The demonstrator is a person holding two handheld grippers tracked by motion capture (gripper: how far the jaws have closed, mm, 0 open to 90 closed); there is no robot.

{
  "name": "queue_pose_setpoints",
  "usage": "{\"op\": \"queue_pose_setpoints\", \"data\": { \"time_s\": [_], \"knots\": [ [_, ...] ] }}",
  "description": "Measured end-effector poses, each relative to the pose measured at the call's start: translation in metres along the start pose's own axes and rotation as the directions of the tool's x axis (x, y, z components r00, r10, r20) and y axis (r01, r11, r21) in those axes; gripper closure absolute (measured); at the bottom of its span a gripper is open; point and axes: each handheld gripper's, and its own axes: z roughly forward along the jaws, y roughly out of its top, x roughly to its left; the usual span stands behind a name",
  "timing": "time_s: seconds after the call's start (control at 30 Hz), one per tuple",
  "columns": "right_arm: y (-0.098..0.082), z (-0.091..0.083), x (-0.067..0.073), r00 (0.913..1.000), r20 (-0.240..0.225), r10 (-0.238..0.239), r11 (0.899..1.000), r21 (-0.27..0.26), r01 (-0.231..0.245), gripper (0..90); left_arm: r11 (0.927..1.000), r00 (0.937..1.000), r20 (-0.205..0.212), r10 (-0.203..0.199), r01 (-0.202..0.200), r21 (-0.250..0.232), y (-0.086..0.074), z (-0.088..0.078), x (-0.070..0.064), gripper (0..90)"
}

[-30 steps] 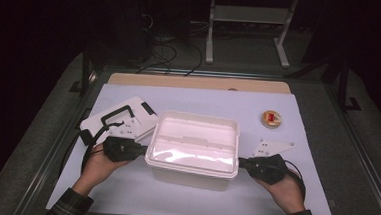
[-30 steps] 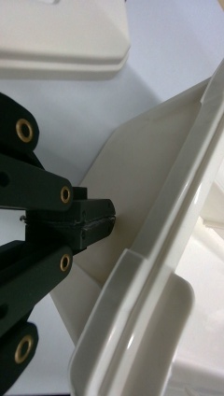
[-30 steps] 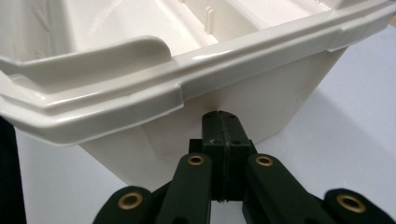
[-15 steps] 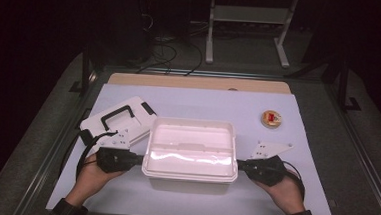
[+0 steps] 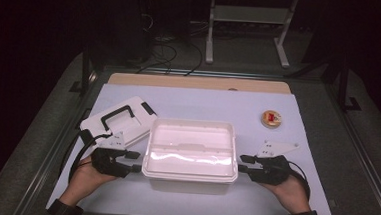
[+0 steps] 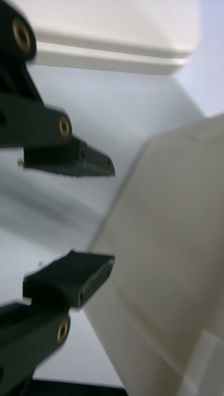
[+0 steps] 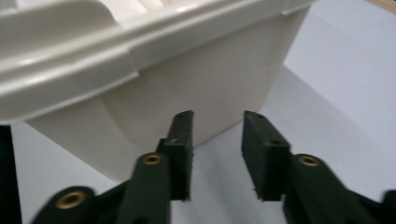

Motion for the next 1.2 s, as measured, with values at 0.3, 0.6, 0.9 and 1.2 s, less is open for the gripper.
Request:
{"op": "queue_pose_setpoints", "data": {
  "time_s": [0.3, 0.6, 0.9, 1.2],
  "knots": [
    [-0.005, -0.007, -0.006, 0.9984, 0.055, 0.014, 1.000, 0.008, -0.015, 44.6, 0.9994, 0.9951, -0.099, -0.005, 0.009, 0.033, -0.030, 0.004, 0.002, 24.2],
    [0.009, -0.026, -0.013, 0.9970, 0.077, 0.002, 1.000, -0.015, -0.001, 44.6, 0.9996, 0.9934, -0.112, -0.023, 0.025, 0.014, -0.051, 0.016, 0.001, 12.4],
    [0.037, -0.038, -0.017, 0.9985, 0.046, -0.029, 0.999, -0.040, 0.030, 42.3, 0.9994, 0.9937, -0.110, -0.023, 0.020, -0.028, -0.057, 0.017, 0.001, 8.6],
    [0.069, -0.028, -0.015, 0.9958, -0.041, -0.083, 0.996, -0.034, 0.081, 42.1, 0.9994, 0.9939, -0.108, -0.024, 0.021, -0.027, -0.057, 0.016, 0.001, 8.4]
  ]
}}
